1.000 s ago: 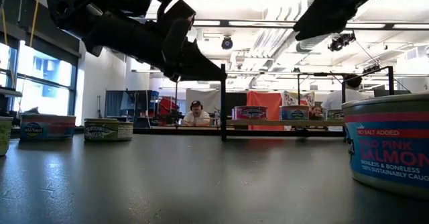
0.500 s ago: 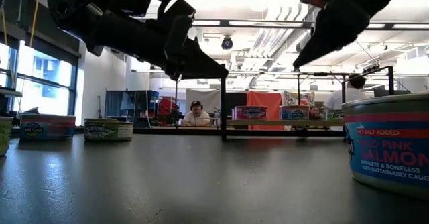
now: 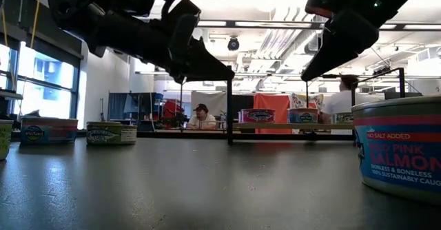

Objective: Stack canned seafood by type on shelf
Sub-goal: Put the blue-pink tuna can on the shelf

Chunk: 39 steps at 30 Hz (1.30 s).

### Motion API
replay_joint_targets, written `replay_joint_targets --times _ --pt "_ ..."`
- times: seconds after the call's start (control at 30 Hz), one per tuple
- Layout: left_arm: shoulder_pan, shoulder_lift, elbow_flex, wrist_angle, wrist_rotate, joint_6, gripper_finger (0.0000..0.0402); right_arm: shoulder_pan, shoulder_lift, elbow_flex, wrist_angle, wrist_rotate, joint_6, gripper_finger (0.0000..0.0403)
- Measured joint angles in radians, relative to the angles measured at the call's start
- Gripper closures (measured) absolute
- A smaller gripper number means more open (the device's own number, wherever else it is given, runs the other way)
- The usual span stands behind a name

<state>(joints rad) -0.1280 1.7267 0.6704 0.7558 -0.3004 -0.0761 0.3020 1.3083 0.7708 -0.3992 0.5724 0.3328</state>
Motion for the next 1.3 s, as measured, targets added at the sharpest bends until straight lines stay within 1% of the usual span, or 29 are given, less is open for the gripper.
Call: replay_joint_targets --times 0.1,0.23,0.4,0.6,0.7,0.77,0.9,0.97,1.07,1.17,1.3 --pt "-0.013 0.0 0.0 0.002 0.0 -0.002 0.0371 0.008 0.0 0.0 0.0 -0.041 0.03 0.0161" --pt "-0.032 0.0 0.0 -0.002 0.001 -0.001 0.0371 0.008 -0.001 0.0 0.005 -0.143 0.035 0.0161" --pt "-0.028 0.0 0.0 -0.001 0.002 0.0 0.0371 0.008 -0.001 0.0 0.056 -0.238 0.028 0.0161" --pt "-0.022 0.0 0.0 -0.002 0.002 -0.05 0.0371 -0.002 -0.001 0.0 0.125 -0.247 0.026 0.0161" --pt "-0.023 0.0 0.0 -0.003 0.002 -0.042 0.0371 -0.017 -0.001 0.0 0.173 -0.244 0.03 0.0161" --pt "-0.026 0.0 0.0 -0.004 0.004 -0.035 0.0371 -0.024 -0.001 0.0 0.201 -0.263 0.029 0.0161" --pt "-0.047 -0.019 0.0 -0.002 0.039 -0.034 0.0371 -0.029 -0.001 0.0 0.246 -0.284 0.004 0.0161" --pt "-0.071 -0.05 0.0 -0.012 0.045 -0.009 0.0371 -0.029 -0.001 0.0 0.252 -0.285 0.001 0.0161" --pt "-0.107 -0.126 0.0 -0.083 0.031 0.01 0.0371 -0.027 -0.001 0.0 0.248 -0.285 0.008 0.0161" --pt "-0.13 -0.238 0.0 -0.212 -0.009 0.01 0.0371 -0.012 -0.001 0.0 0.247 -0.304 0.023 0.0161" --pt "-0.161 -0.396 0.0 -0.43 -0.107 -0.01 0.0371 0.039 -0.024 0.0 0.234 -0.315 0.0 0.0161"
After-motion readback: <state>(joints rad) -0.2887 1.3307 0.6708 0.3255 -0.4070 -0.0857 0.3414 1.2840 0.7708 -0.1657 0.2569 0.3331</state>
